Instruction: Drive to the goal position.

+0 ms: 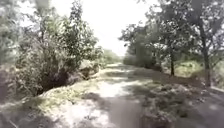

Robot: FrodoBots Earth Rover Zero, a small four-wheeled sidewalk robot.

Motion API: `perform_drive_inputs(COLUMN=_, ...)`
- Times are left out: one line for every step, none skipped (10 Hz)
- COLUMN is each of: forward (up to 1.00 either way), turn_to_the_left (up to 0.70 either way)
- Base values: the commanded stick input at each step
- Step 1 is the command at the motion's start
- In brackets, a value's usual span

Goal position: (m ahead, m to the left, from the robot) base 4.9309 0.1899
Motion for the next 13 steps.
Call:
perform_drive_inputs(forward=0.85, turn_to_the_left=0.0)
perform_drive_inputs(forward=0.85, turn_to_the_left=0.0)
perform_drive_inputs(forward=0.85, turn_to_the_left=0.0)
perform_drive_inputs(forward=0.85, turn_to_the_left=0.0)
perform_drive_inputs(forward=0.85, turn_to_the_left=0.0)
perform_drive_inputs(forward=0.85, turn_to_the_left=0.0)
perform_drive_inputs(forward=0.85, turn_to_the_left=0.0)
perform_drive_inputs(forward=0.85, turn_to_the_left=0.0)
perform_drive_inputs(forward=0.85, turn_to_the_left=0.0)
perform_drive_inputs(forward=0.85, turn_to_the_left=0.0)
perform_drive_inputs(forward=0.85, turn_to_the_left=0.0)
perform_drive_inputs(forward=0.85, turn_to_the_left=0.0)
perform_drive_inputs(forward=0.85, turn_to_the_left=0.0)
